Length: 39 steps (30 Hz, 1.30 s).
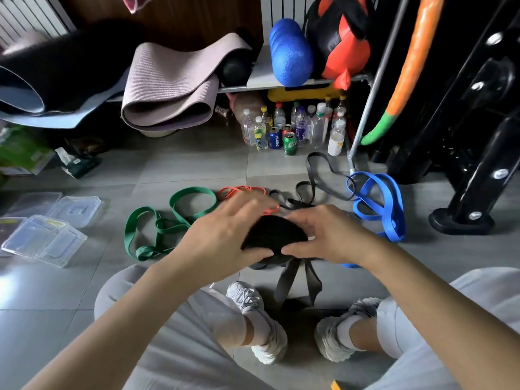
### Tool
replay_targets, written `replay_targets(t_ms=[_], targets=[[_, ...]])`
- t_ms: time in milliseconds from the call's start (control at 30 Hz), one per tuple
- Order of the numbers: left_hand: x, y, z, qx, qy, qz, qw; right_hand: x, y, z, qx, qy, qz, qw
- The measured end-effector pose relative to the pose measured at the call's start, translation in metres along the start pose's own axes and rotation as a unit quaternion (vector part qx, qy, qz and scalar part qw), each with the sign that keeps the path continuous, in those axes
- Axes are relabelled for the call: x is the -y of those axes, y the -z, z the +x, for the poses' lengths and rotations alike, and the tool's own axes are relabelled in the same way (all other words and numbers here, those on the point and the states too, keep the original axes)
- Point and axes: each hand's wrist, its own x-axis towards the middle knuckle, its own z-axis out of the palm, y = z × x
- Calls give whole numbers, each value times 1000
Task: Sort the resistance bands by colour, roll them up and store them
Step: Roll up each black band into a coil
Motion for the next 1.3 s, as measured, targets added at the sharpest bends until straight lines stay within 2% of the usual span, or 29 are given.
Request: replay_targets(t_ms=[67,133,233,367,467,533,667,767,867,933,1000,1067,1167,1300], targets=[[-2,-5,0,28,-54,82,995,-1,-2,2,0,2,-34,999],[1,-9,-1,8,-61,100,993,-1,-6,2,-17,-1,42,999],[4,-9,-1,-6,-17,1,1000,-2,-8,-1,-21,-20,195,980],[4,-8,-3,-50,39,-98,993,-9,-9,-2,-25,-17,147,989],[6,-2,-2,-61,71,-125,988,-14,-9,-4,-46,-16,211,976],[6,2,-2,-54,74,-131,987,-15,-9,-6,-38,-15,212,976],[10,6,-1,-28,57,-92,994,-12,-7,-6,-30,-14,144,989],[12,12,0,3,43,-52,998,-10,-7,-6,-18,-22,-6,1000],[13,15,2,6,23,23,999,-11,-6,-6,-26,-13,-99,995],[13,16,2,3,8,52,999,-14,-4,-7,-29,-3,-116,993],[13,16,3,-1,-1,68,998,-16,-1,-9,-34,-10,-54,998],[12,16,5,3,13,34,999,-16,-3,-8,-31,-19,7,999],[10,13,6,-1,35,-78,996,-15,-10,-5,-41,-14,113,993],[8,3,5,-77,97,-242,962,-16,-19,-3,-91,16,190,977]])
